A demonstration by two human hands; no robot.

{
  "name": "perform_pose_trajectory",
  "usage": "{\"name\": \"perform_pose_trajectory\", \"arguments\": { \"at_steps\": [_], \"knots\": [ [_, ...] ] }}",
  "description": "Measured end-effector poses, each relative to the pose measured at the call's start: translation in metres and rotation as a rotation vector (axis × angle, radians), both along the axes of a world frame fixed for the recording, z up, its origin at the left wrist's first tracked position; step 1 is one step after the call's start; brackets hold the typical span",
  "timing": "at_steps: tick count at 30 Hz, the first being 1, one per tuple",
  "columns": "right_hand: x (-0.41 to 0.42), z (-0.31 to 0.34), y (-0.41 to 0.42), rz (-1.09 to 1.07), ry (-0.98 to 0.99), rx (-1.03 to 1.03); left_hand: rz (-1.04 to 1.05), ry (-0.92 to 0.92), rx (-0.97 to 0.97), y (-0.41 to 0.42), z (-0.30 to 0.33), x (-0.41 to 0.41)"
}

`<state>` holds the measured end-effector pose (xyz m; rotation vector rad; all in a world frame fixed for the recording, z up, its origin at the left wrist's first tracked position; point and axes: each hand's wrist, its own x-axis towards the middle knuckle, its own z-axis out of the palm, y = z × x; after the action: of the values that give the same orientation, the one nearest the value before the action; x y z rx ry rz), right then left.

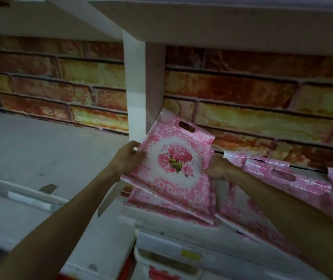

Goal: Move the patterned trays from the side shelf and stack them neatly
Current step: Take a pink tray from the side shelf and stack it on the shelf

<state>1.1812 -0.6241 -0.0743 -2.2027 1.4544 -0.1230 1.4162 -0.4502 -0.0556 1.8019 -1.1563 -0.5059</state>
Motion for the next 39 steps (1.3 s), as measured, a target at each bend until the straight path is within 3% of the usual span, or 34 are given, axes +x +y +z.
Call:
{"name": "perform_pose_trajectory", "arguments": {
  "at_steps": [4,9,16,25,31,34,39],
  "knots": [
    [-0.001,-0.003,0.001,0.0,0.084,0.001,0.012,0.003,0.038,-0.001,-0.018,0.001],
    [-0.003,-0.002,0.003,0.001,0.164,-0.021,0.041,-0.226,0.117,-0.005,-0.037,0.003],
    [-0.004,-0.004,0.006,-0.001,0.209,-0.015,0.016,-0.397,0.184,-0.009,-0.06,0.005],
    [-0.005,-0.008,0.01,0.062,0.278,-0.057,-0.005,-0.486,0.239,-0.005,-0.072,0.004],
    [-0.019,-0.004,0.01,0.091,0.162,-0.092,-0.029,-0.551,0.356,-0.003,-0.07,0.009],
    [-0.037,0.007,0.008,0.115,0.059,-0.141,0.014,-0.626,0.25,-0.006,-0.06,0.003],
    [-0.08,0.03,0.008,0.125,-0.097,-0.232,-0.16,-0.454,0.077,-0.029,-0.032,-0.048]
  ]
}}
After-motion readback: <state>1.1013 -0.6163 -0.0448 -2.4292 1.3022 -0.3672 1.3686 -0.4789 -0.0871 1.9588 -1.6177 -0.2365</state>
